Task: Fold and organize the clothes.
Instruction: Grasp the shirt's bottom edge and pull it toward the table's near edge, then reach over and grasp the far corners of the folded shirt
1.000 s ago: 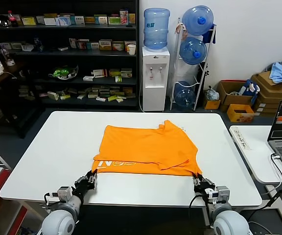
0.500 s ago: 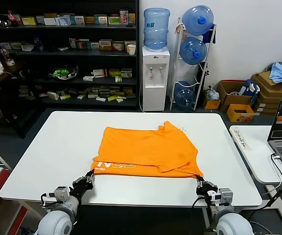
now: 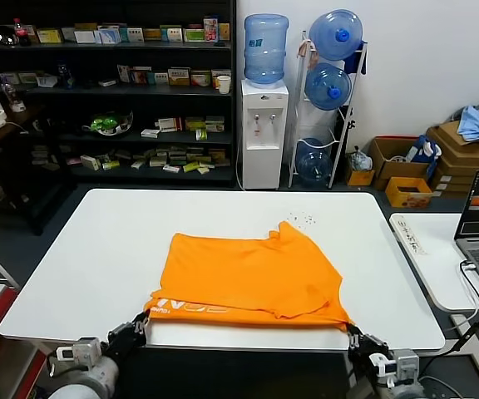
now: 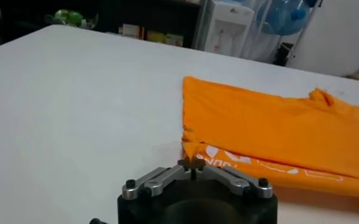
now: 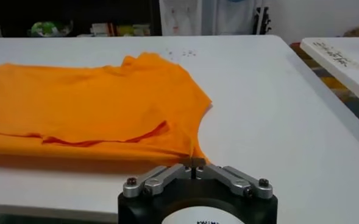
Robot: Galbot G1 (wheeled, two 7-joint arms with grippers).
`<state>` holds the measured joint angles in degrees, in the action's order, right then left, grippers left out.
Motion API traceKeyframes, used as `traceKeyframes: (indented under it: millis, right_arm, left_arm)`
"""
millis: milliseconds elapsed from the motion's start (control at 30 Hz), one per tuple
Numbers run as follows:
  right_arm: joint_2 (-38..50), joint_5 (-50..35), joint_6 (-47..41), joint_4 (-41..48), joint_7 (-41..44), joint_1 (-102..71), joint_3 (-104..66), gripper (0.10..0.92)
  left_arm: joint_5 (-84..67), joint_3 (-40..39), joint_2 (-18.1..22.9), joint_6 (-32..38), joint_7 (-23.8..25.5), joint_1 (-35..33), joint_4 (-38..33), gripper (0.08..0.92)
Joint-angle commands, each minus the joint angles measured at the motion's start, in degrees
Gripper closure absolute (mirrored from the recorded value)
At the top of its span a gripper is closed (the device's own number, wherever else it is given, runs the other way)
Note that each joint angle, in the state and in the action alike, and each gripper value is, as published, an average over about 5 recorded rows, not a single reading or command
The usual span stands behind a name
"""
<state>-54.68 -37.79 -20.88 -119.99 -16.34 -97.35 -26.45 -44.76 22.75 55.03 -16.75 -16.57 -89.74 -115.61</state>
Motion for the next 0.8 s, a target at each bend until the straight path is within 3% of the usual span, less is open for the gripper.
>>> traceKeyframes:
  millis: [33,200,433,567,800]
  right_arm:
    - [1.75,-1.06,-0.57,-5.06,-0.92,-7.21,-1.82,0.900]
    - [2.67,-1.44,-0.67,-6.11,-0.37,-3.90,-3.85,0.842]
    - [7.80,-7.98,0.10,-5.22,1.73,11.42,-8.70,0.644]
    - [6.98,-10.23,-0.22,2.80,1.53,28.29,-1.84,0.522]
    - [-0.70,-10.45,-0.02,24.74,1.42,54.18,14.27,0.323]
  left_arm:
    - [-1.15,0.98,-1.36,-1.81,-2.77,-8.66,-6.88,0.902]
    - [-1.25,2.73,-1.72,-1.77,-1.19,-6.02,-6.57,0.859]
    - [-2.18,9.90,-5.87,1.29,4.99,4.31,-1.61,0.661]
    - [-2.40,6.88,-6.83,3.54,7.63,15.74,5.25,0.540]
    - [-1.70,-5.49,-2.02,7.47,10.99,37.30,25.03,0.341]
